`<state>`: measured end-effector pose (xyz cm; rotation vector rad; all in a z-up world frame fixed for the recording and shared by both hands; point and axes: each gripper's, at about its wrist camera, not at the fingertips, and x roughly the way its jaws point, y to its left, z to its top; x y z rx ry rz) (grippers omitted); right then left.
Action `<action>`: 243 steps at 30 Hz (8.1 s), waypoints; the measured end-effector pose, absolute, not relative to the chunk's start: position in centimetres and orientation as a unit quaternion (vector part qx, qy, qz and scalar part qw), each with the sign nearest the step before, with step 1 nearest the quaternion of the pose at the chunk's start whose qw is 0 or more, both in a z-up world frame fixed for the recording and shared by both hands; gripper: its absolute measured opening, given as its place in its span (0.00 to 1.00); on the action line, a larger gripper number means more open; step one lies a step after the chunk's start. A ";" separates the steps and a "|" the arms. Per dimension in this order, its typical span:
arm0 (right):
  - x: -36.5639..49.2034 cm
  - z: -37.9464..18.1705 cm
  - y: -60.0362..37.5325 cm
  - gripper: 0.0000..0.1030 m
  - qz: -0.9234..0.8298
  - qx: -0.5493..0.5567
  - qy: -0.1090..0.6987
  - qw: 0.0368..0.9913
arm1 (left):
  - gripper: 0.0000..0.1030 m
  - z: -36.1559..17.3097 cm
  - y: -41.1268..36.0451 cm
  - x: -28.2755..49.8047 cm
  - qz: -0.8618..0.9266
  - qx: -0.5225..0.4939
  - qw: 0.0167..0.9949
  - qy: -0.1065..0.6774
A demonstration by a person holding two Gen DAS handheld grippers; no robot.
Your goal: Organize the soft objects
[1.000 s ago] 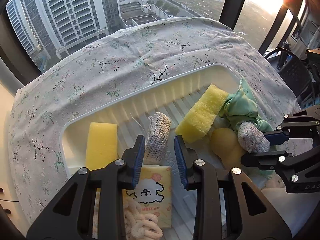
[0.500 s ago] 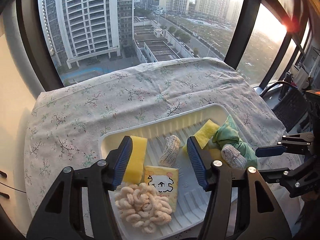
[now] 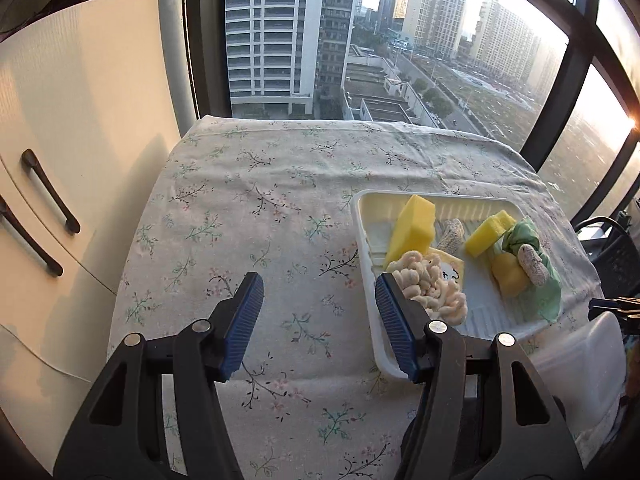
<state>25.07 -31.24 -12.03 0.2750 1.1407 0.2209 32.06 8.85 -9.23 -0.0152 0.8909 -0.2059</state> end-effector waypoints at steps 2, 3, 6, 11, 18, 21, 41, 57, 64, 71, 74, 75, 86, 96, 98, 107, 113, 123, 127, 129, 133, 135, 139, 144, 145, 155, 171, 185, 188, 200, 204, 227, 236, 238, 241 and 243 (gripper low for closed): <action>23.9 -12.9 -31.8 0.56 0.096 0.128 0.545 0.823 | 0.55 -10.2 10.1 30.7 -0.095 -0.012 0.895 0.436; 23.2 -13.3 -32.2 0.56 0.091 0.127 0.546 0.823 | 0.55 -10.7 10.6 29.9 -0.092 -0.012 0.894 0.438; 21.3 -14.5 -33.0 0.56 0.080 0.126 0.555 0.818 | 0.55 -12.1 11.6 27.5 -0.086 0.001 0.892 0.443; 17.6 -15.9 -34.1 0.56 0.065 0.119 0.562 0.816 | 0.55 -13.8 11.1 22.2 -0.096 0.050 0.889 0.444; 11.8 -16.8 -34.4 0.56 0.057 0.113 0.560 0.819 | 0.55 -14.8 8.5 14.4 -0.146 0.100 0.878 0.444; 9.3 -17.0 -34.0 0.56 0.049 0.105 0.555 0.824 | 0.55 -15.2 6.7 11.6 -0.163 0.120 0.880 0.430; 4.0 -16.7 -26.7 0.67 0.054 0.072 0.543 0.835 | 0.59 -14.2 -5.0 7.9 -0.248 0.117 0.871 0.408; 7.9 -17.2 -24.0 0.71 0.008 0.052 0.521 0.852 | 0.56 -16.0 -7.9 10.9 -0.219 0.092 0.879 0.413; 8.9 -17.2 -23.8 0.77 0.008 0.062 0.526 0.848 | 0.44 -14.9 -5.7 9.7 -0.244 0.052 0.882 0.400; 10.1 -17.3 -23.8 0.84 0.008 0.094 0.508 0.856 | 0.44 -13.9 -4.2 8.5 -0.247 0.029 0.885 0.394; 10.8 -17.3 -23.4 0.88 -0.003 0.097 0.516 0.851 | 0.44 -13.7 -3.3 8.3 -0.244 0.024 0.885 0.395; 11.0 -17.3 -23.3 0.89 -0.010 0.097 0.519 0.849 | 0.44 -13.6 -3.2 8.3 -0.243 0.023 0.884 0.398; 10.1 -17.5 -22.2 0.81 -0.030 0.054 0.508 0.859 | 0.44 -14.1 -2.5 8.7 -0.234 0.002 0.885 0.403; 7.0 -14.7 -23.3 0.81 -0.014 0.070 0.494 0.866 | 0.44 -13.4 -0.9 8.0 -0.224 -0.012 0.889 0.400; 7.0 -14.1 -23.6 0.81 -0.014 0.068 0.490 0.869 | 0.44 -13.1 -0.3 7.9 -0.218 -0.015 0.891 0.398; 8.8 -13.3 -25.6 0.81 -0.039 0.041 0.486 0.872 | 0.44 -11.8 3.5 9.0 -0.167 -0.009 0.909 0.382; 11.2 -13.1 -27.3 0.81 -0.046 0.038 0.492 0.869 | 0.44 -11.5 6.1 11.0 -0.127 0.007 0.918 0.375; 16.7 -12.7 -29.6 0.81 -0.053 0.037 0.502 0.862 | 0.44 -11.4 8.5 17.4 -0.098 0.011 0.921 0.376; 19.8 -12.3 -30.4 0.81 -0.050 0.039 0.506 0.860 | 0.44 -11.2 8.9 20.9 -0.098 -0.008 0.919 0.381; 21.5 -12.0 -30.7 0.81 -0.045 0.052 0.510 0.857 | 0.44 -10.9 8.8 22.7 -0.098 -0.014 0.920 0.379; 24.6 -11.0 -30.4 0.81 -0.028 0.060 0.510 0.858 | 0.44 -10.1 8.2 26.0 -0.121 -0.039 0.916 0.380; 26.1 -10.4 -29.9 0.81 -0.019 0.064 0.510 0.858 | 0.44 -9.6 7.8 28.0 -0.141 -0.056 0.909 0.389; 29.3 -9.3 -28.0 0.81 0.012 0.060 0.520 0.852 | 0.44 -8.4 5.8 32.1 -0.197 -0.072 0.889 0.407; 33.1 -8.2 -24.1 0.81 0.081 0.027 0.540 0.837 | 0.44 -8.5 3.2 36.9 -0.235 -0.097 0.856 0.450; 33.7 -8.1 -23.4 0.81 0.091 0.023 0.546 0.832 | 0.44 -8.7 2.7 37.3 -0.237 -0.094 0.854 0.454; 38.1 -12.6 -14.3 0.81 0.231 -0.124 0.627 0.734 | 0.44 -9.5 1.9 36.6 -0.259 -0.106 0.844 0.458; 38.5 -15.9 -9.0 0.78 0.222 -0.276 0.641 0.681 | 0.47 -12.6 1.0 38.6 -0.269 -0.119 0.821 0.490; 38.7 -9.7 -16.0 0.85 0.210 -0.143 0.599 0.760 | 0.70 -8.9 1.6 37.7 -0.250 -0.126 0.845 0.455; 38.6 -8.8 -18.7 0.85 0.187 -0.100 0.589 0.780 | 0.70 -8.1 2.3 37.1 -0.227 -0.114 0.859 0.445; 32.6 -11.0 -31.1 0.85 0.023 0.025 0.589 0.808 | 0.76 -9.1 8.8 32.5 -0.005 -0.028 0.906 0.421; 28.3 -12.2 -32.9 0.87 -0.010 0.016 0.578 0.816 | 0.80 -10.7 11.1 29.6 0.012 -0.040 0.899 0.435; 4.9 -12.3 -24.4 1.00 0.011 0.086 0.545 0.834 | 0.99 -9.9 5.6 6.1 -0.036 0.013 0.902 0.431; 0.9 -5.2 -19.6 1.00 0.013 0.053 0.489 0.871 | 0.99 -4.0 1.1 1.0 -0.031 0.070 0.919 0.388; 0.3 -3.6 -18.6 1.00 0.005 0.037 0.479 0.877 | 0.99 -2.6 0.8 0.5 -0.030 0.071 0.923 0.377; -0.1 -1.7 -17.5 1.00 -0.013 0.011 0.464 0.886 | 0.99 -0.8 0.7 0.2 -0.024 0.074 0.933 0.353; -0.1 -0.6 -17.2 1.00 -0.022 0.006 0.453 0.891 | 0.99 0.4 0.7 0.1 -0.011 0.082 0.937 0.339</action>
